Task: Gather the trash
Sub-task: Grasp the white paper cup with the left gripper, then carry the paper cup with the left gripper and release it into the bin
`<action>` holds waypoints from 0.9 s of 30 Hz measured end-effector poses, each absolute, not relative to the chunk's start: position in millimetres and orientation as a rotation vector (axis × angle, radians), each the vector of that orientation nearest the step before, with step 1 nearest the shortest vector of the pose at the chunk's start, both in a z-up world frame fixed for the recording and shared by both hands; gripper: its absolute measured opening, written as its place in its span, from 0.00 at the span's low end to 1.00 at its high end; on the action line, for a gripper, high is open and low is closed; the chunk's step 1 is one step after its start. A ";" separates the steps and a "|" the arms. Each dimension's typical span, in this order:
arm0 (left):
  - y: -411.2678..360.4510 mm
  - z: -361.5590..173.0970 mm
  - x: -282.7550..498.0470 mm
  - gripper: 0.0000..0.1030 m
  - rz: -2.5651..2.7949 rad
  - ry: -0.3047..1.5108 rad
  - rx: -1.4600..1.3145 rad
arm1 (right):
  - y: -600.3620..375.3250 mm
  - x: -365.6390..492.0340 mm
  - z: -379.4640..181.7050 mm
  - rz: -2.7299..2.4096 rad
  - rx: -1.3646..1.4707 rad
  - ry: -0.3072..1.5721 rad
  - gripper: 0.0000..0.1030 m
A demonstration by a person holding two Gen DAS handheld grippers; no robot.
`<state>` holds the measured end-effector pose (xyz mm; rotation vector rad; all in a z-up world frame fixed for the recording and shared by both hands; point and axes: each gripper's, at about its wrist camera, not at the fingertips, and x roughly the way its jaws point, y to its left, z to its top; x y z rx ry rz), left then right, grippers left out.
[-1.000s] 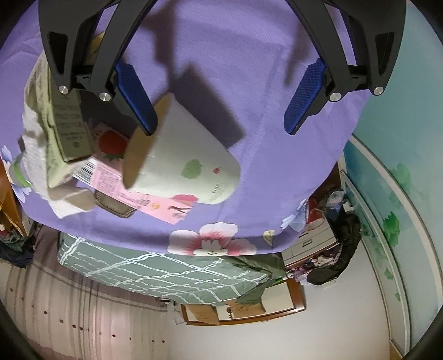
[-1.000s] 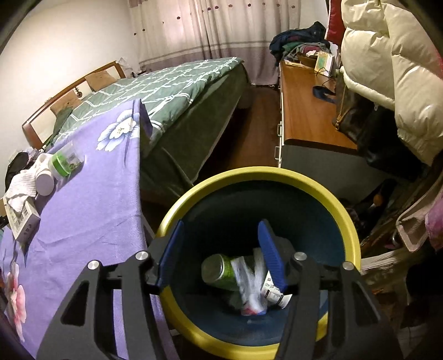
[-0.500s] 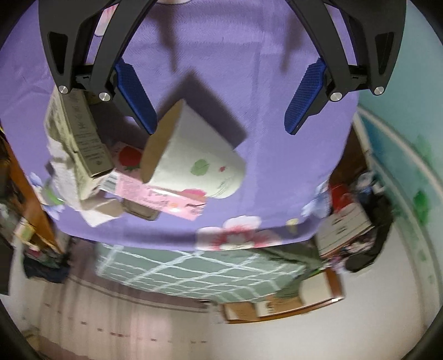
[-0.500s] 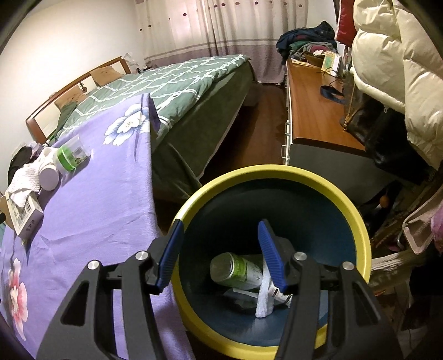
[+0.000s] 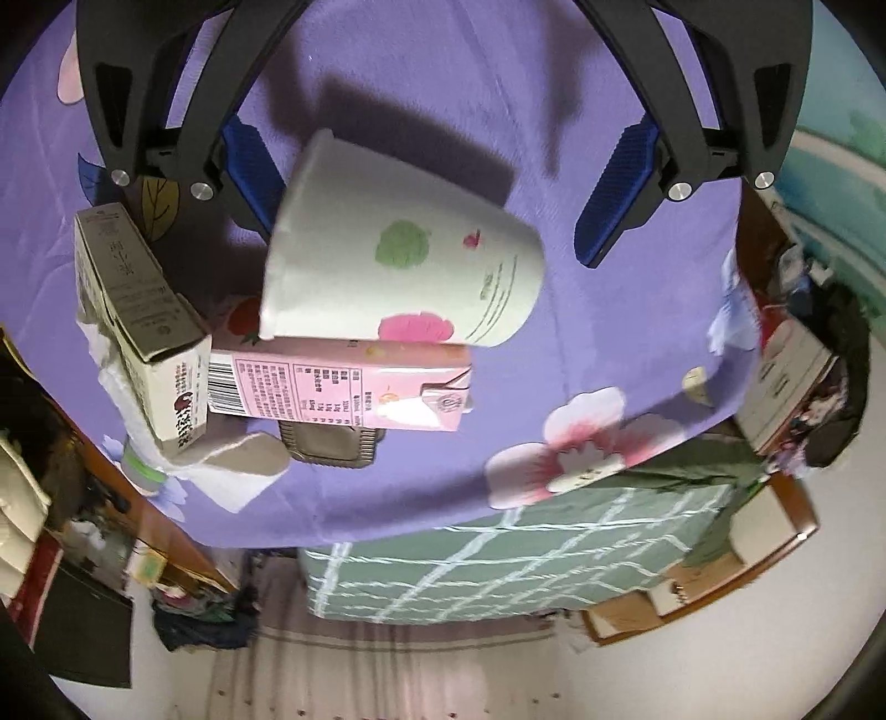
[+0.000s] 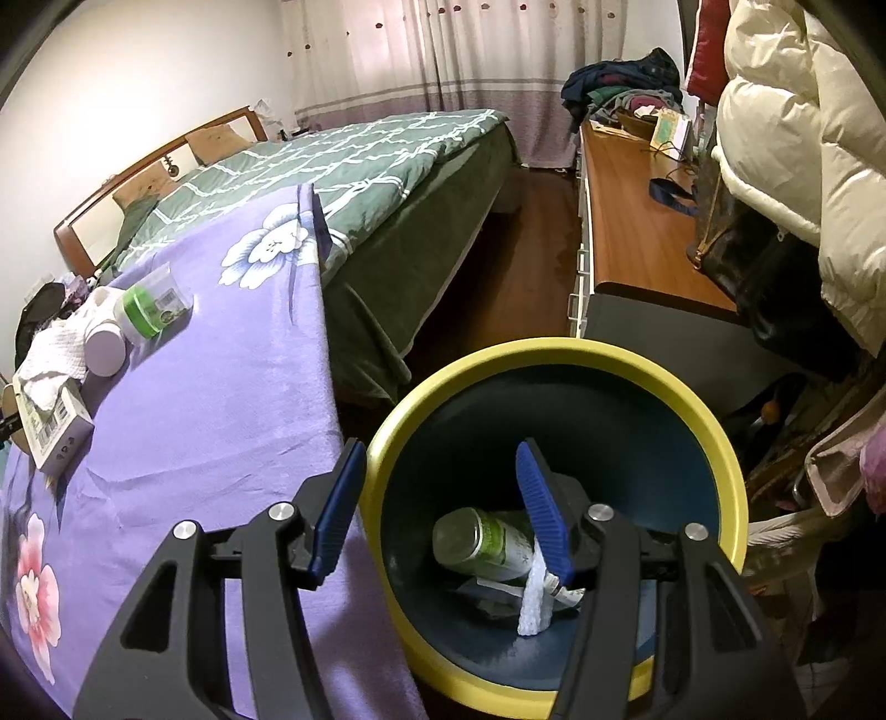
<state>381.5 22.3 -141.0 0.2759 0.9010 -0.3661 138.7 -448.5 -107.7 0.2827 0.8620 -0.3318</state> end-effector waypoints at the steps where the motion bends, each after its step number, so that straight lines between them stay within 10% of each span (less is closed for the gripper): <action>1: 21.9 -142.6 383.7 0.93 -0.386 0.910 0.277 | -449.0 138.7 -107.7 -0.333 0.285 0.863 0.52; 7: 21.7 -148.2 394.2 0.92 -0.478 0.941 0.260 | -449.9 138.4 -105.3 -0.339 0.287 0.862 0.52; 10: 21.2 -149.8 390.9 0.77 -0.491 0.945 0.260 | -448.1 138.8 -104.7 -0.329 0.286 0.861 0.52; 27: 12.7 -113.6 300.8 0.76 -0.358 0.856 0.236 | -449.2 121.9 -98.0 -0.285 0.306 0.836 0.52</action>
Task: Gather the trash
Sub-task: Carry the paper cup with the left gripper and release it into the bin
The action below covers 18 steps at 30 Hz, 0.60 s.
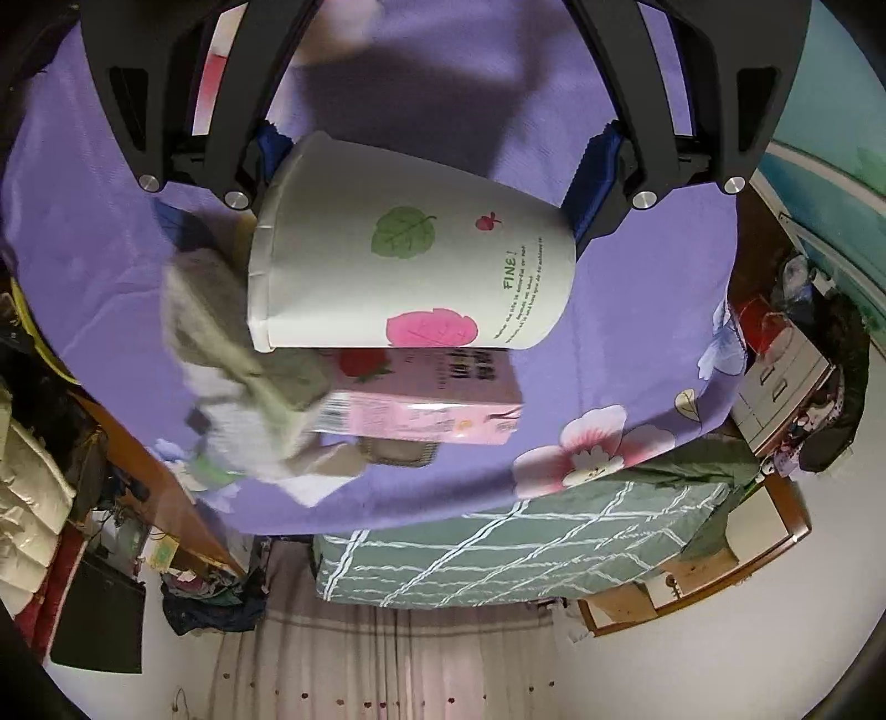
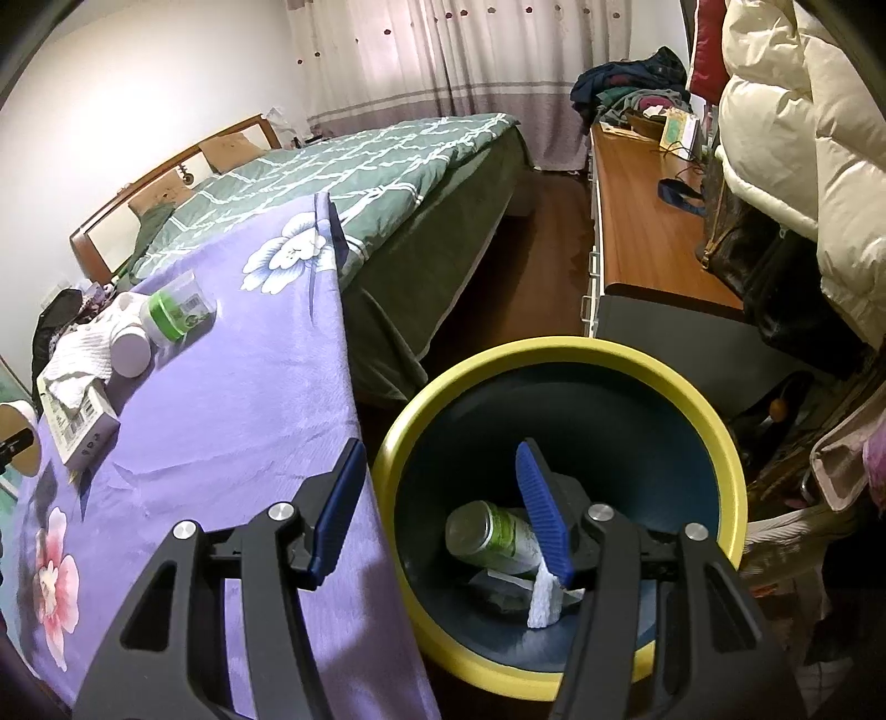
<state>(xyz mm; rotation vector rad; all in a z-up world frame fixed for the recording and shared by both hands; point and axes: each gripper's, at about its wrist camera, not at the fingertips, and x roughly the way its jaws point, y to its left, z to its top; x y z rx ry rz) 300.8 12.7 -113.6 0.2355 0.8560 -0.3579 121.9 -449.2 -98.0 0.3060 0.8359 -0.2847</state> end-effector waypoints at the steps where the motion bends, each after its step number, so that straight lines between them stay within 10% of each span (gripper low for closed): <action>1: 6.1 -108.9 291.6 0.76 -0.364 0.851 0.241 | -449.8 120.7 -97.6 -0.284 0.307 0.833 0.52; 18: -213.8 -47.6 196.6 0.76 -0.727 0.770 0.354 | -483.3 70.4 -87.5 -0.322 0.303 0.813 0.52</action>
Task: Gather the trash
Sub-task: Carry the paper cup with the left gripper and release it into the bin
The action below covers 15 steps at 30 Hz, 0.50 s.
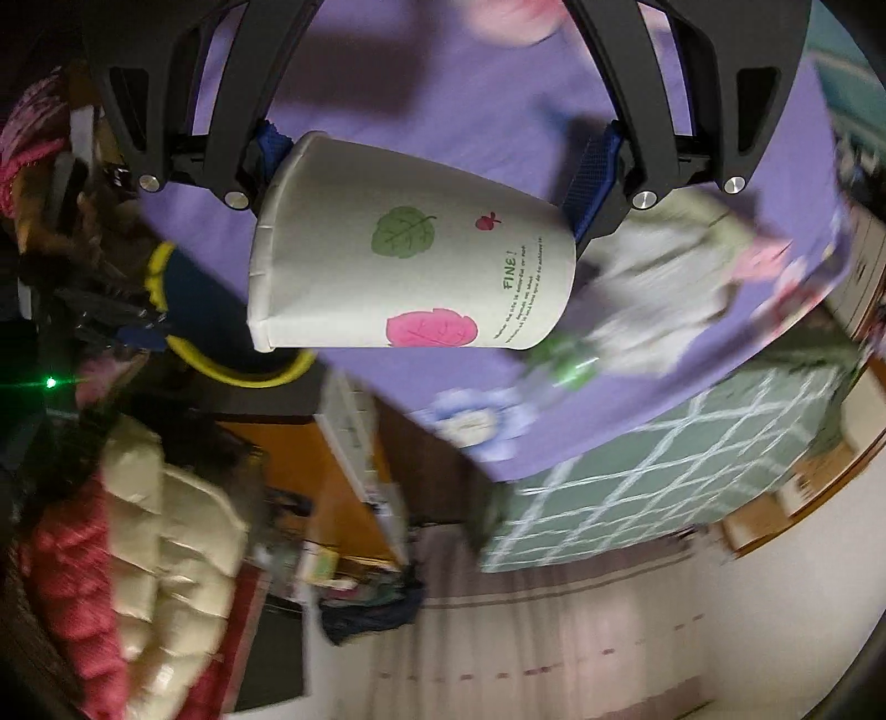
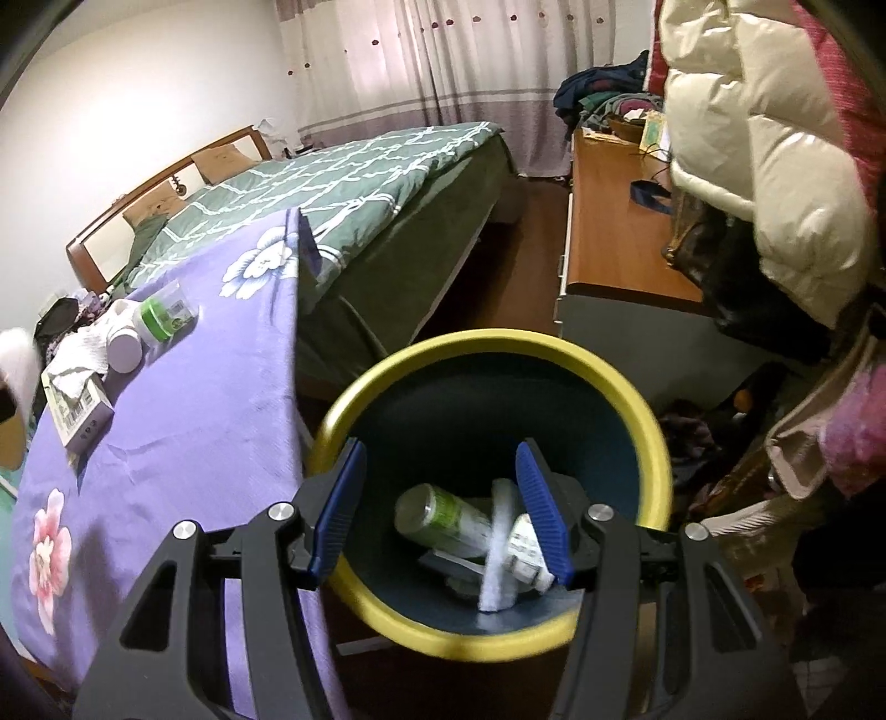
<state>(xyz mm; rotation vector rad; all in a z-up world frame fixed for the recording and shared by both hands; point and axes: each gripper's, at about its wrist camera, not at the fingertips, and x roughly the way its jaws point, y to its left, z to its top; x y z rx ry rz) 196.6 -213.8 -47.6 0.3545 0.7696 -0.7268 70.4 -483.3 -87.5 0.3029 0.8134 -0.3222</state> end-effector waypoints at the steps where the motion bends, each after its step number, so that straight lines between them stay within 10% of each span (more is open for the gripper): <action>1: -233.8 -49.4 195.0 0.76 -0.753 0.776 0.367 | -486.0 64.9 -85.6 -0.327 0.300 0.813 0.52; 15: -424.3 -112.1 188.1 0.76 -0.941 0.921 0.477 | -526.2 7.0 -77.1 -0.439 0.283 0.840 0.53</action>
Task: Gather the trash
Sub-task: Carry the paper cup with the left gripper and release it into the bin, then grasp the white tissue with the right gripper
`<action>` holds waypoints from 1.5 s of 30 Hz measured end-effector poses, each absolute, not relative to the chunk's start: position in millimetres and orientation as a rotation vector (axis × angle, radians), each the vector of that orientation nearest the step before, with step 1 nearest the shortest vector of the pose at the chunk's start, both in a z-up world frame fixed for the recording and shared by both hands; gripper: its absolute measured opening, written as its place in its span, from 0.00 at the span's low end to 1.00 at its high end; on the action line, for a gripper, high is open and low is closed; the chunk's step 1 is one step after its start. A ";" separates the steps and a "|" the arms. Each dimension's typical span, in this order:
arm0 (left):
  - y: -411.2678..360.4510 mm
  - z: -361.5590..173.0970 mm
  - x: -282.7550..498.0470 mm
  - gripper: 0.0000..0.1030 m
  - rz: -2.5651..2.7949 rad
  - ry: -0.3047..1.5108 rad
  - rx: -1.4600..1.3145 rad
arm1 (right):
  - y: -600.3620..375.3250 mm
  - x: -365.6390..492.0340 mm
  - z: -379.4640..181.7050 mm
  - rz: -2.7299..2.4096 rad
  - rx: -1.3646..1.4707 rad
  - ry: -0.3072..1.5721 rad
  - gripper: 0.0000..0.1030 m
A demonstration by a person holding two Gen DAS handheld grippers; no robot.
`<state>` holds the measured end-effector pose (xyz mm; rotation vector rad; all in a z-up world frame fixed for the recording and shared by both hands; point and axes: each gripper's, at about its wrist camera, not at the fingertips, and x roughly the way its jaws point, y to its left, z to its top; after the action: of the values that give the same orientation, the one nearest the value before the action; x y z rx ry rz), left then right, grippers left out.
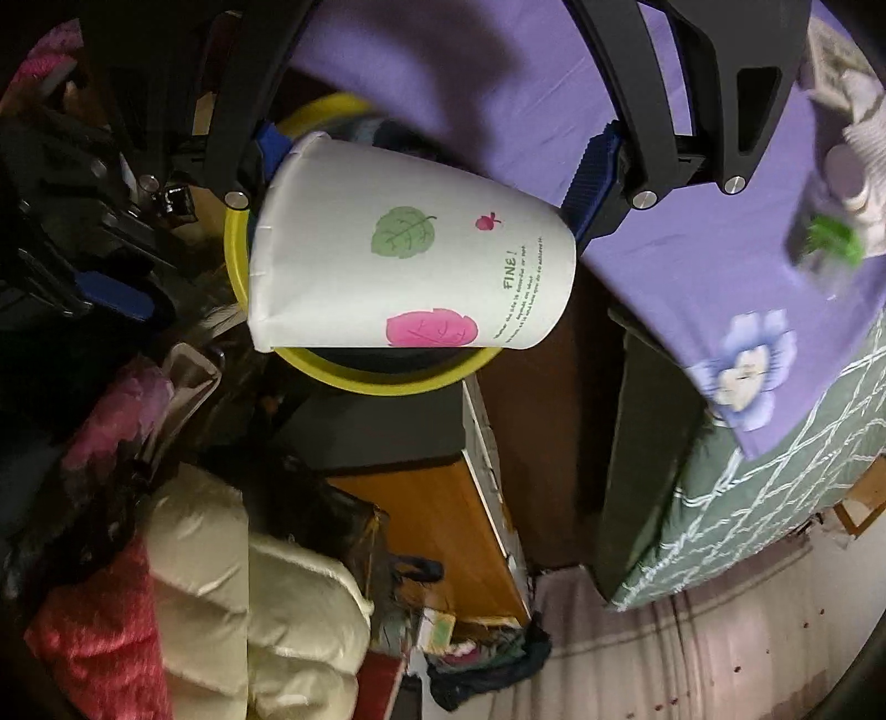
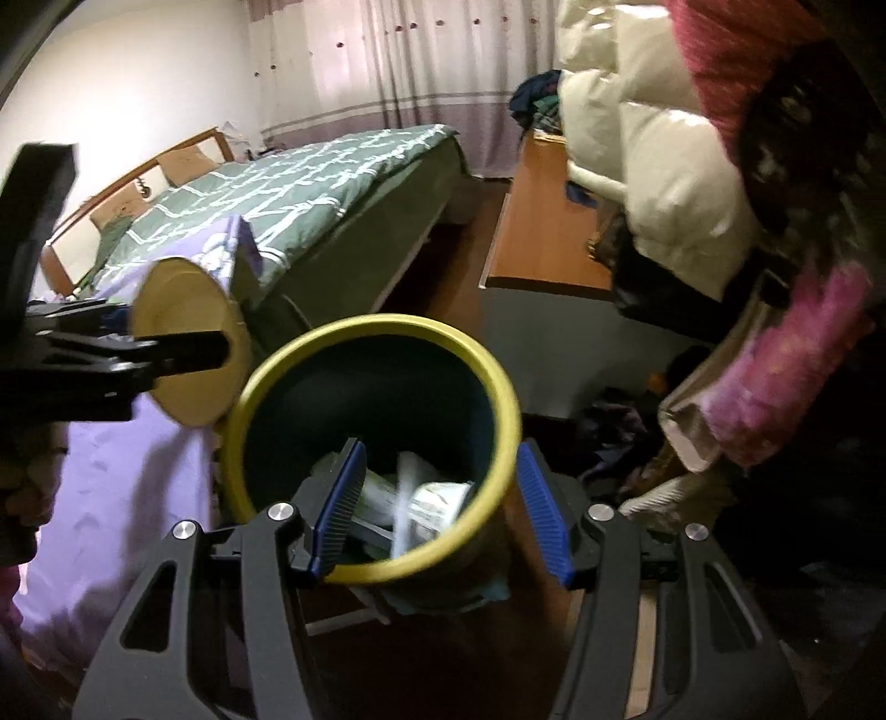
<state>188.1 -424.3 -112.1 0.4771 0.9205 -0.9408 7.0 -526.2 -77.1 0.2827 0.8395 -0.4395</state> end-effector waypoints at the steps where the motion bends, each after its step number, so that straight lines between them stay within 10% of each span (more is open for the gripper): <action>1: -431.0 -117.5 187.5 0.76 -0.938 0.927 0.488 | -528.9 5.0 -78.3 -0.445 0.287 0.845 0.55; 10: -420.0 -123.8 190.3 0.87 -0.885 0.958 0.442 | -527.0 10.2 -77.3 -0.412 0.289 0.845 0.56; 30: -36.8 -49.4 187.2 0.94 -0.164 0.720 0.003 | -342.2 163.3 -52.3 0.091 0.230 0.810 0.56; 45: 12.4 -70.5 196.2 0.94 -0.103 0.736 -0.024 | -216.4 307.9 -49.5 0.238 0.272 0.875 0.56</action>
<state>196.2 12.4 -70.5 -0.0242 0.7357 -0.1029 307.9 -216.4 -49.5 0.2724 0.8748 0.2375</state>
